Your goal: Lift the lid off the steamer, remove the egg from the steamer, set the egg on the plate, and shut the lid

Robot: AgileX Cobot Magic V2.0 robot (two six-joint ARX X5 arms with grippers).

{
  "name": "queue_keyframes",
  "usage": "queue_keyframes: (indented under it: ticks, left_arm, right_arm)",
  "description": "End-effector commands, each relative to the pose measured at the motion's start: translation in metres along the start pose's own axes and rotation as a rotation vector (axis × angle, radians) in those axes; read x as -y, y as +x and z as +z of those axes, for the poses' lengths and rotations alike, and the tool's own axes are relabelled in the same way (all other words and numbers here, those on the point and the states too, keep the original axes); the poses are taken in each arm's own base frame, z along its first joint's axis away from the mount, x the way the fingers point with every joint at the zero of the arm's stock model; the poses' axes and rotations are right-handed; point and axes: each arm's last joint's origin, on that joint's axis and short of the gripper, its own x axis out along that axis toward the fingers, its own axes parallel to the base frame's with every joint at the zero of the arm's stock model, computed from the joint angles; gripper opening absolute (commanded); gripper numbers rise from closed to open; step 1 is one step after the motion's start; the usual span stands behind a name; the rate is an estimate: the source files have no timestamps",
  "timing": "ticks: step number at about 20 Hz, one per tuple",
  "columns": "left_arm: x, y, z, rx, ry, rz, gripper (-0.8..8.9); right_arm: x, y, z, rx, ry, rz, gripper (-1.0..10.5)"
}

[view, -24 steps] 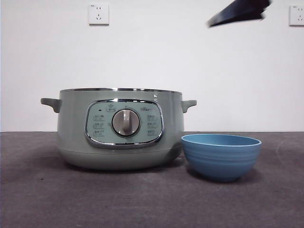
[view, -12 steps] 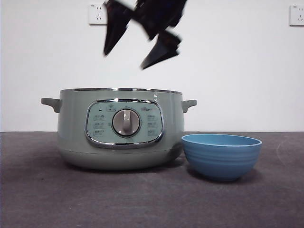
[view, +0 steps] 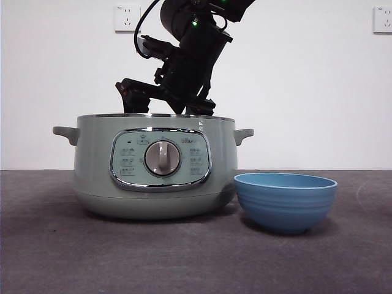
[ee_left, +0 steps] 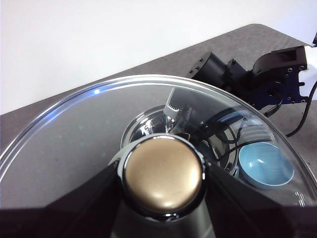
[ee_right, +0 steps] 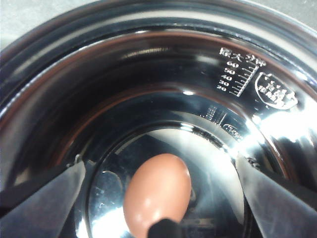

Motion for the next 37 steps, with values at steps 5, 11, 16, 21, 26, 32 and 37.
queue_keyframes:
  ticks: [5, 11, 16, 21, 26, 32, 37]
  left_arm:
    - [0.0, -0.008, 0.006, 0.069, 0.001, 0.001, -0.08]
    - [0.0, -0.008, 0.006, 0.069, 0.005, 0.001, -0.08]
    - [0.0, -0.008, 0.006, 0.069, 0.006, 0.001, -0.09]
    - [0.0, -0.008, 0.006, 0.07, 0.008, 0.001, -0.08]
    - [0.0, -0.008, 0.007, 0.074, 0.008, 0.001, -0.09]
    - [0.0, -0.008, 0.007, 0.074, 0.008, -0.002, -0.09]
    - [0.0, -0.008, 0.007, 0.071, 0.008, -0.002, -0.08]
  right_arm:
    - [-0.002, 0.028, -0.014, -0.068, -0.006, 0.007, 5.1]
    - [-0.002, 0.039, -0.025, -0.132, 0.02, 0.018, 4.6]
    - [-0.002, 0.041, -0.024, -0.12, 0.018, 0.026, -0.2]
    - [-0.005, -0.01, 0.002, -0.008, 0.007, 0.017, -0.2]
    - [-0.011, -0.144, 0.023, 0.106, -0.034, -0.009, -0.2]
    - [0.015, -0.237, -0.004, 0.043, 0.029, -0.082, -0.2]
    - [0.044, -0.249, -0.036, -0.007, 0.122, -0.083, -0.2]
